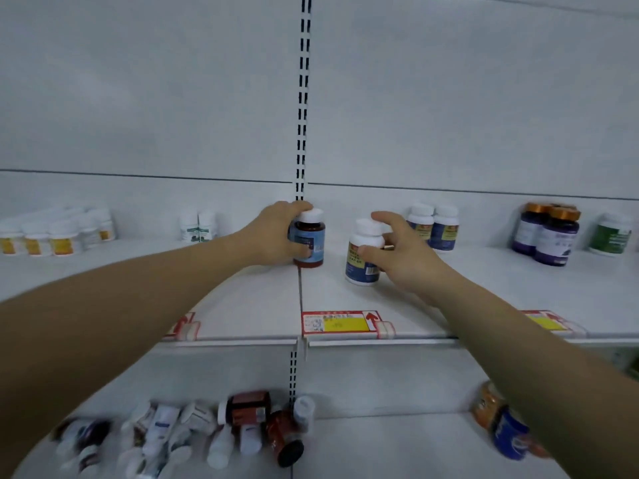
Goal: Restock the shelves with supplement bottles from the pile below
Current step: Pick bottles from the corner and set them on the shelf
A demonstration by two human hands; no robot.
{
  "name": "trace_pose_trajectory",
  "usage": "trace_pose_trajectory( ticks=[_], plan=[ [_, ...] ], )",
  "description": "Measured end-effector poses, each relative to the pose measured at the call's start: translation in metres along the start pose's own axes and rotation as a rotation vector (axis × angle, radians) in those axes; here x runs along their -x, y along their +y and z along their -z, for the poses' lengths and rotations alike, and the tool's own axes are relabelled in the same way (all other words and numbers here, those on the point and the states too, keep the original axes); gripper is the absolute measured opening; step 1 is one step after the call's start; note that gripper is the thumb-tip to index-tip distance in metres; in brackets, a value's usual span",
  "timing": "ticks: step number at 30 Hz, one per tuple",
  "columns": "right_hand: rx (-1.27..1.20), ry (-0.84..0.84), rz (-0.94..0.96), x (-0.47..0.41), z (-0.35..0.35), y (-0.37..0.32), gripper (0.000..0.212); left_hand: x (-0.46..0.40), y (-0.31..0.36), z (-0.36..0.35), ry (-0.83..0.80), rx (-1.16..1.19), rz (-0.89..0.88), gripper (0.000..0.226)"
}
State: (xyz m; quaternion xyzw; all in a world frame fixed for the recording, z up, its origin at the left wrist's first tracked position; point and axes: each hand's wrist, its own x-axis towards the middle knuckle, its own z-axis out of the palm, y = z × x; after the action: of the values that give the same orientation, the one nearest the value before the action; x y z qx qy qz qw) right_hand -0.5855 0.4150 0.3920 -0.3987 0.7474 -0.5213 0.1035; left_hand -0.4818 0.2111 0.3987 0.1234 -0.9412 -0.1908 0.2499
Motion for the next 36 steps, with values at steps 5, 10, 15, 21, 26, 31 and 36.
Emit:
trace_pose_trajectory(
  ticks=[5, 10, 15, 21, 26, 31, 36],
  plan=[
    [0.252, -0.102, 0.076, -0.014, 0.014, -0.002, 0.061, -0.033, -0.012, -0.013, 0.088, -0.353, 0.082, 0.083],
    [0.295, -0.167, 0.129, -0.021, 0.022, 0.002, 0.059, -0.050, -0.017, -0.024, 0.098, -0.351, 0.136, 0.080],
    [0.285, -0.145, 0.158, -0.025, 0.018, 0.005, 0.061, -0.056, -0.019, -0.027, 0.098, -0.432, 0.141, 0.078],
    [0.386, -0.119, 0.173, -0.022, 0.024, 0.002, 0.062, -0.053, -0.012, -0.018, 0.017, -0.500, 0.172, 0.083],
    [0.449, -0.106, 0.130, -0.015, 0.060, 0.008, 0.060, -0.036, 0.034, -0.015, 0.184, -0.421, 0.077, 0.069],
    [0.429, -0.041, 0.053, -0.020, 0.102, 0.032, 0.063, 0.000, 0.123, -0.057, -0.324, -0.216, 0.193, 0.069],
    [0.535, -0.025, 0.115, -0.035, 0.119, 0.054, 0.060, 0.005, 0.147, -0.088, -0.593, -0.306, 0.285, 0.075]
  ],
)
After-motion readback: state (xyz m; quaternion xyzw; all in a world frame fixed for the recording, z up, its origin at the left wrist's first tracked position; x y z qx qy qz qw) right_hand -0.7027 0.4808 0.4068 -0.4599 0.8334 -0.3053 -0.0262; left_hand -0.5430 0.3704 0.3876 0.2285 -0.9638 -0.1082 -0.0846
